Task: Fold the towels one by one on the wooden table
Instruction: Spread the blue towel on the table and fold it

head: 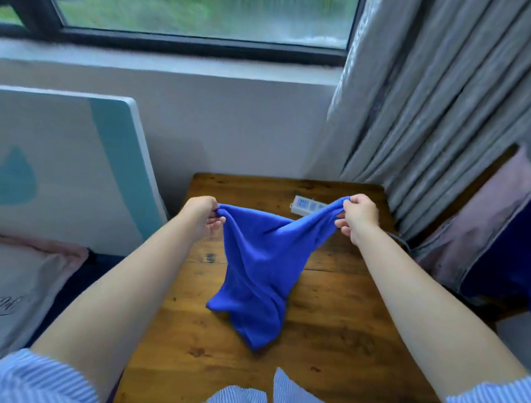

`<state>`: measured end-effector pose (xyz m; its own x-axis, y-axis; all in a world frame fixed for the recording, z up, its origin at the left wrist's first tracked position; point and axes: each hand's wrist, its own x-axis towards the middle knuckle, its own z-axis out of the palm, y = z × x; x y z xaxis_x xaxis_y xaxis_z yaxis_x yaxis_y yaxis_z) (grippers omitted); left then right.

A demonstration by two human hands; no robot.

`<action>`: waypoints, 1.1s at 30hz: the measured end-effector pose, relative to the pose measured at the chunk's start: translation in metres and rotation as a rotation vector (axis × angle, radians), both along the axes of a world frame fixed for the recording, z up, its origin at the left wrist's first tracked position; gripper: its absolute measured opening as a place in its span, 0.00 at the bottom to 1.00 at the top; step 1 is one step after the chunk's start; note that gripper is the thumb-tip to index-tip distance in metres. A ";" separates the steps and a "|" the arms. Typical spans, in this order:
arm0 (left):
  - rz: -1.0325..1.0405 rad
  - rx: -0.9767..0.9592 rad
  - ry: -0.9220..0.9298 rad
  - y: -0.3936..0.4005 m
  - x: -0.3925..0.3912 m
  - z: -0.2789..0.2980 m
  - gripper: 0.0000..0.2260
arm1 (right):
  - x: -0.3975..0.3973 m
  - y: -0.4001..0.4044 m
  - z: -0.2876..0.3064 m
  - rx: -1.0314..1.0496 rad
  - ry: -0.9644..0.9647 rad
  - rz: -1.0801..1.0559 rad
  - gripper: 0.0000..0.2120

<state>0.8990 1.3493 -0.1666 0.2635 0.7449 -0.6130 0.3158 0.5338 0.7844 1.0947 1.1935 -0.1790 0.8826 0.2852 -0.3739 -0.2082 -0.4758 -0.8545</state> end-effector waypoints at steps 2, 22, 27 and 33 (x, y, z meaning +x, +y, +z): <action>-0.069 -0.030 0.000 0.000 -0.005 0.013 0.14 | 0.004 0.008 0.020 0.012 -0.004 0.074 0.14; 0.196 0.299 -0.602 0.043 -0.014 0.068 0.13 | 0.011 0.061 0.109 -0.092 -0.040 0.109 0.10; 0.414 0.296 -0.787 0.059 -0.040 0.082 0.14 | 0.020 0.065 0.135 0.072 -0.355 0.129 0.10; 0.217 0.306 -0.147 0.048 -0.075 0.032 0.15 | 0.007 0.062 0.087 -0.079 -0.208 0.136 0.11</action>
<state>0.8241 1.3968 -0.1347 0.1486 0.9350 -0.3219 0.0939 0.3106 0.9459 1.1014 1.2559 -0.0918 0.8984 0.3835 -0.2138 0.0387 -0.5542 -0.8315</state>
